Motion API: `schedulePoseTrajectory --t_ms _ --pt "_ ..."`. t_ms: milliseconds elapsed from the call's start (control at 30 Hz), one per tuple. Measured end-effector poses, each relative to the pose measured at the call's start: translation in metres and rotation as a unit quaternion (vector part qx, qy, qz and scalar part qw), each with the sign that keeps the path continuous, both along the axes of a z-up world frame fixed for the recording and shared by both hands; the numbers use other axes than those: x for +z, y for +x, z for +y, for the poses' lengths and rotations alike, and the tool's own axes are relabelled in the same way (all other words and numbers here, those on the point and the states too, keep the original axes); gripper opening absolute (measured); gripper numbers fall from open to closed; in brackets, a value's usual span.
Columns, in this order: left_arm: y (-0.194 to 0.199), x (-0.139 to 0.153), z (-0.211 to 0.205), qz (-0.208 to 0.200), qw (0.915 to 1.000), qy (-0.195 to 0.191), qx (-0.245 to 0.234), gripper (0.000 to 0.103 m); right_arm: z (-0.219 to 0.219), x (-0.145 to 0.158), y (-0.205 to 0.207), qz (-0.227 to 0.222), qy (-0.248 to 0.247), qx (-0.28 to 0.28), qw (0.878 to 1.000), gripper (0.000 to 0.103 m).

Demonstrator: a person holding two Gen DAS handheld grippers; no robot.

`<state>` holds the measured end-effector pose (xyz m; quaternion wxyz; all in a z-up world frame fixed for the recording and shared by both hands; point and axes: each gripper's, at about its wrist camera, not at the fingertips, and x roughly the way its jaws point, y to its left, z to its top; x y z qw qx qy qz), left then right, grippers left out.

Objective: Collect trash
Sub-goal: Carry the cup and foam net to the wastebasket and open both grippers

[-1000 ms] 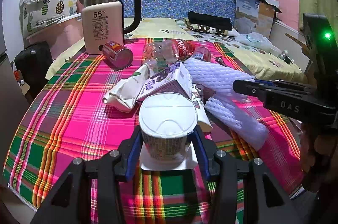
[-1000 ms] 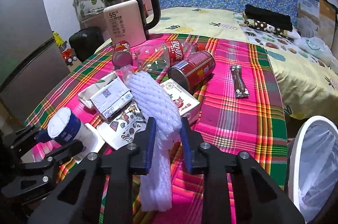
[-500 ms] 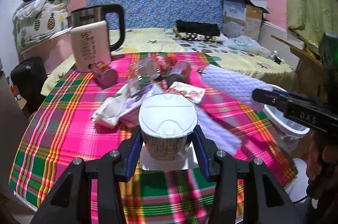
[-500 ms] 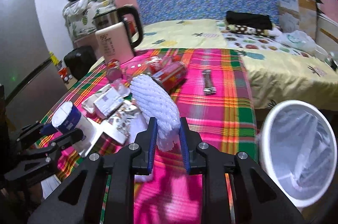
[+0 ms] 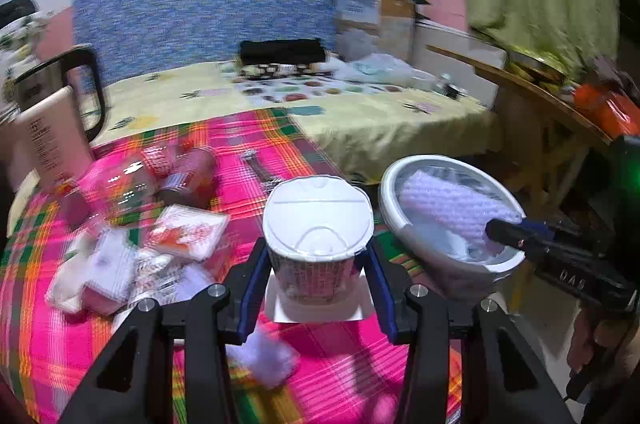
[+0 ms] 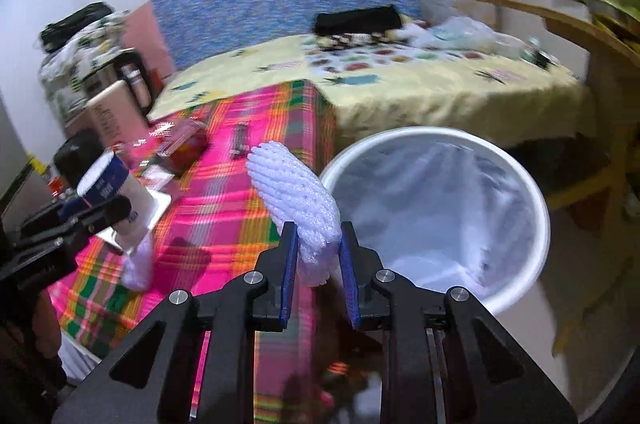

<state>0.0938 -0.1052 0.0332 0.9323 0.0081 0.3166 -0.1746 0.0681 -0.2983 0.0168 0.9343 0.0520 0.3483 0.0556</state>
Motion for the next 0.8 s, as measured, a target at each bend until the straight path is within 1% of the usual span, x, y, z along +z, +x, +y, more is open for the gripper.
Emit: schedulePoseTrajectory --t_ms 133,200,300,533,667,700,733,800 --pt "0.014 0.001 -0.038 -0.002 0.9992 0.003 -0.039 0.049 -0.025 -0.011 -0.001 0.018 -0.003 -0.043 0.999 0.021" --pt "0.022 0.001 -0.056 0.003 0.9981 -0.003 -0.061 0.049 -0.035 -0.013 -0.002 0.023 -0.003 -0.058 0.998 0.021" --pt "0.031 -0.003 -0.079 0.005 0.9966 0.001 -0.082 0.049 -0.046 -0.016 -0.005 0.031 -0.01 -0.076 0.997 0.021" --pt "0.049 -0.019 -0.117 0.036 0.9914 -0.004 -0.126 0.05 -0.063 -0.022 -0.005 0.048 -0.016 -0.095 0.994 0.022" --pt "0.052 -0.025 -0.126 0.045 0.9896 -0.004 -0.137 0.05 -0.071 -0.024 -0.006 0.051 -0.009 -0.094 0.994 0.026" --pt "0.052 -0.025 -0.126 0.046 0.9894 -0.004 -0.138 0.051 -0.072 -0.024 -0.006 0.051 -0.007 -0.094 0.994 0.027" --pt "0.052 -0.026 -0.126 0.045 0.9894 -0.004 -0.138 0.058 -0.072 -0.024 -0.005 0.051 -0.006 -0.093 0.994 0.028" --pt "0.053 -0.025 -0.126 0.045 0.9896 -0.009 -0.137 0.065 -0.073 -0.024 -0.008 0.049 -0.005 -0.09 0.995 0.034"
